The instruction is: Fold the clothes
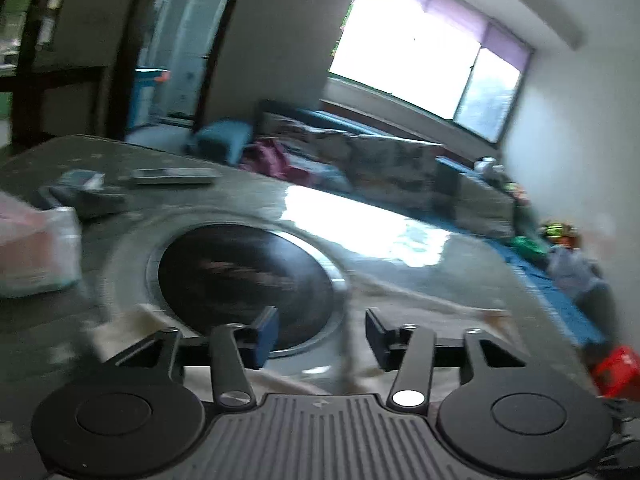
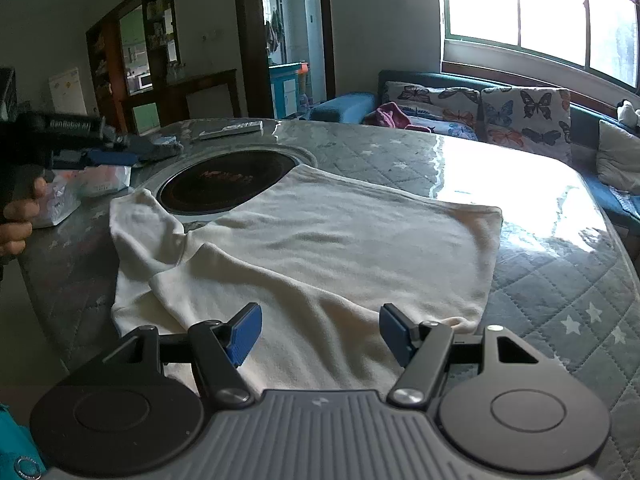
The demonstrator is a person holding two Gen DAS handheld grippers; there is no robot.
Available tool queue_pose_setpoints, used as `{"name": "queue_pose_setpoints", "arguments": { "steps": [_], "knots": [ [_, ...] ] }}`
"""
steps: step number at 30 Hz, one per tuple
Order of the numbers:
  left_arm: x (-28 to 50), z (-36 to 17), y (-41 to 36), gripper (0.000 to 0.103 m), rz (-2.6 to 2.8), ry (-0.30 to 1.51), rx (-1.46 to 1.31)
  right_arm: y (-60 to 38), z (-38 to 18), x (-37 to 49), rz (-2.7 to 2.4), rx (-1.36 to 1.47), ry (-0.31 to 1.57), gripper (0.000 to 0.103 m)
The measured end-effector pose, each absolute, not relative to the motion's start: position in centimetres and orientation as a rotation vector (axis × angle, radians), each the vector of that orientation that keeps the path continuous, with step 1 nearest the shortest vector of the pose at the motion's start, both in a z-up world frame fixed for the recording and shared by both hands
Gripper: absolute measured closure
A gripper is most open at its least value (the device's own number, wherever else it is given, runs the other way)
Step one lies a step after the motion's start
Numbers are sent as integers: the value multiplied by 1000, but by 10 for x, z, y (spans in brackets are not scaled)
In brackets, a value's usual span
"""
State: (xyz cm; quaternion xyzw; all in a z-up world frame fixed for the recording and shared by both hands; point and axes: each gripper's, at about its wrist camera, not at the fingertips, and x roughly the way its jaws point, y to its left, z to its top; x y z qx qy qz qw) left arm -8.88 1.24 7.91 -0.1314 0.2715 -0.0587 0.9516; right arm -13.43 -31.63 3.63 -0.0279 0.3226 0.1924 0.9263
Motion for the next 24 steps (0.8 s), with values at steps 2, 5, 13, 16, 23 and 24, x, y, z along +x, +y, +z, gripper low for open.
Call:
{"name": "queue_pose_setpoints", "arguments": {
  "steps": [2, 5, 13, 16, 23, 24],
  "knots": [
    [-88, 73, 23, 26, -61, 555, -254, -315, 35, -133, 396, -56, 663, 36],
    [-89, 67, 35, 3, 19, 546, -217, -311, 34, -132, 404, -58, 665, 36],
    [-83, 50, 57, 0, 90, 598, -216, -306, 33, -130, 417, -70, 673, 36],
    [-73, 42, 63, 0, 110, 641, -227, -306, 33, -129, 418, -70, 676, 36],
    [-63, 28, 71, 0, 161, 665, -211, -305, 30, -128, 419, -67, 685, 36],
    [-63, 27, 74, 0, 169, 667, -221, -306, 30, -128, 419, -66, 686, 36]
  ]
}}
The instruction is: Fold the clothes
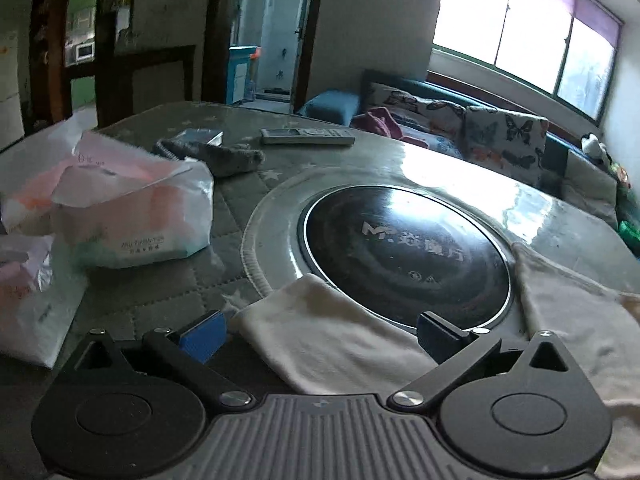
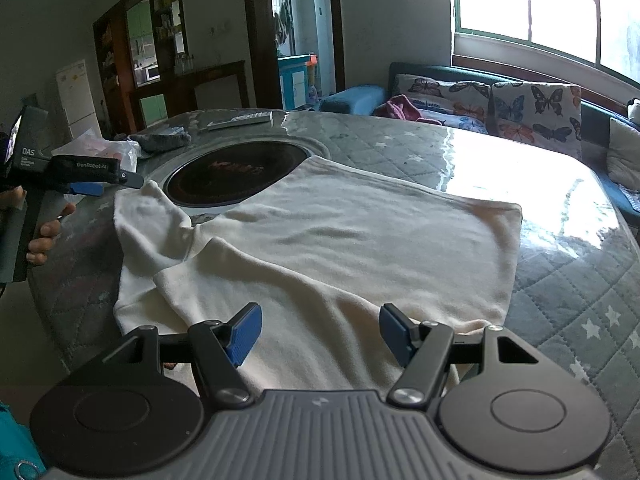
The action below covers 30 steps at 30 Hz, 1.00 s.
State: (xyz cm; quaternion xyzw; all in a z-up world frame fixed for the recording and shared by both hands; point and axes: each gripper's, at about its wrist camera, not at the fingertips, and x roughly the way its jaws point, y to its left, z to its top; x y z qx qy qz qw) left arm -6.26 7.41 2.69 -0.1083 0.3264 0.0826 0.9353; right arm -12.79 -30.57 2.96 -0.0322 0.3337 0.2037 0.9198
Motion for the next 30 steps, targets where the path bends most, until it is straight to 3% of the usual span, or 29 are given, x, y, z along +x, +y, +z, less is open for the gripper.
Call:
{"name": "queue_pose_setpoints", "arguments": {
  "steps": [9, 14, 30],
  "knots": [
    [-65, 15, 92, 0, 182, 717, -342, -306, 28, -127, 421, -61, 690, 36],
    [-69, 16, 85, 0, 217, 696, -228, -305, 27, -126, 420, -62, 691, 36],
    [-63, 17, 90, 0, 245, 701, -285, -305, 24, -126, 421, -55, 698, 36]
  ]
}}
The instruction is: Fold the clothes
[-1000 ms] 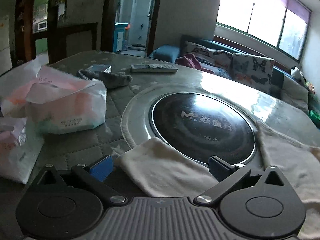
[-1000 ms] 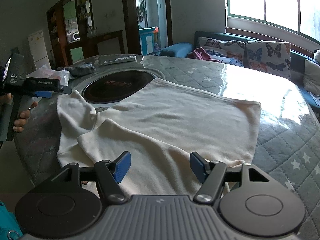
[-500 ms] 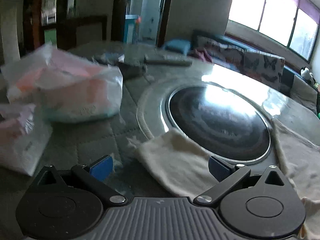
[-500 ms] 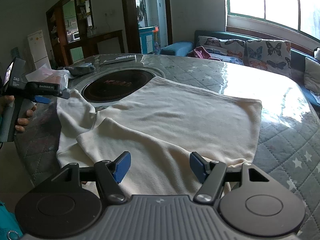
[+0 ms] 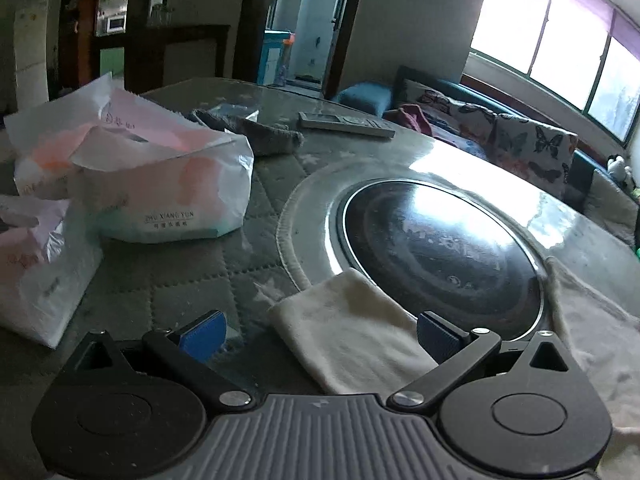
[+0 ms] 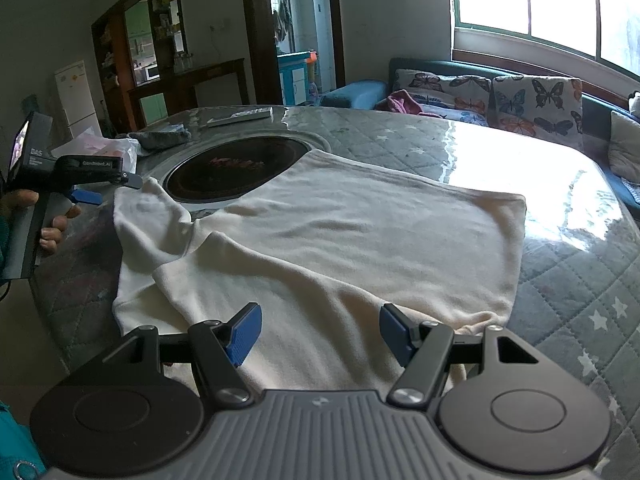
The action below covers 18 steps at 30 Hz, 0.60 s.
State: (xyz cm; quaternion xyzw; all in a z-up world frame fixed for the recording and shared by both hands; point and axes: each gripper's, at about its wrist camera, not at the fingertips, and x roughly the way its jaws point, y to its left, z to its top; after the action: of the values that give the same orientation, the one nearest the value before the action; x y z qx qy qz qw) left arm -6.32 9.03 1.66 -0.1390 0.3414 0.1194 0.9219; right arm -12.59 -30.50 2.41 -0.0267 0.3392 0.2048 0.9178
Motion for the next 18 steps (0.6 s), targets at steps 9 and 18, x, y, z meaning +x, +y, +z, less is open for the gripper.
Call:
{"name": "queue_pose_setpoints", "arguments": {
  "steps": [9, 18],
  "knots": [
    [-59, 14, 90, 5, 270, 727, -266, -307, 23, -125, 418, -52, 699, 36],
    [-60, 16, 88, 69, 256, 684, -243, -309, 23, -126, 414, -48, 694, 36]
  ]
}}
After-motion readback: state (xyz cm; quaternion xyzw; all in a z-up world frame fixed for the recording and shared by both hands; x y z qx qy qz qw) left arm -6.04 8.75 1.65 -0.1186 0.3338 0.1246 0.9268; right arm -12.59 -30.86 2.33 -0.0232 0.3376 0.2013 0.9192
